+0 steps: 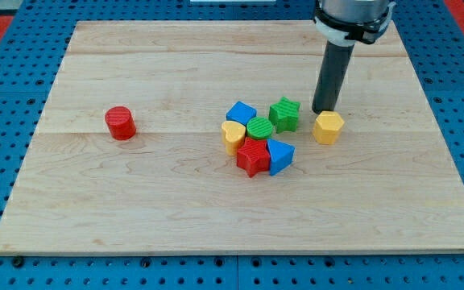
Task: Push the yellow hexagon to the green star
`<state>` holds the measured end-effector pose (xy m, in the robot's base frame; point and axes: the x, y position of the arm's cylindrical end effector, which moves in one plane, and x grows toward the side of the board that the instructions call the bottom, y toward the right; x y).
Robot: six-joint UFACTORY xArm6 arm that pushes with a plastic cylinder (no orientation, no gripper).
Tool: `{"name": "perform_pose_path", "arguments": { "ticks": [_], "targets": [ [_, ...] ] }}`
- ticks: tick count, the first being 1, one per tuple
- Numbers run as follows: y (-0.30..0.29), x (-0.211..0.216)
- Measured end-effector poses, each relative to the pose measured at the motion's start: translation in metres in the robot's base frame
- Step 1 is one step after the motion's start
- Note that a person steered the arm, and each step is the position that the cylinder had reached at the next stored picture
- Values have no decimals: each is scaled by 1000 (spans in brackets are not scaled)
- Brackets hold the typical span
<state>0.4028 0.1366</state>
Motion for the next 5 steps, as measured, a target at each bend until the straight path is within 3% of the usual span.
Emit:
{"name": "perform_pose_path", "arguments": {
  "ticks": [2, 3, 5],
  "targets": [
    [85, 9],
    [77, 27],
    [-8, 18]
  ]
}}
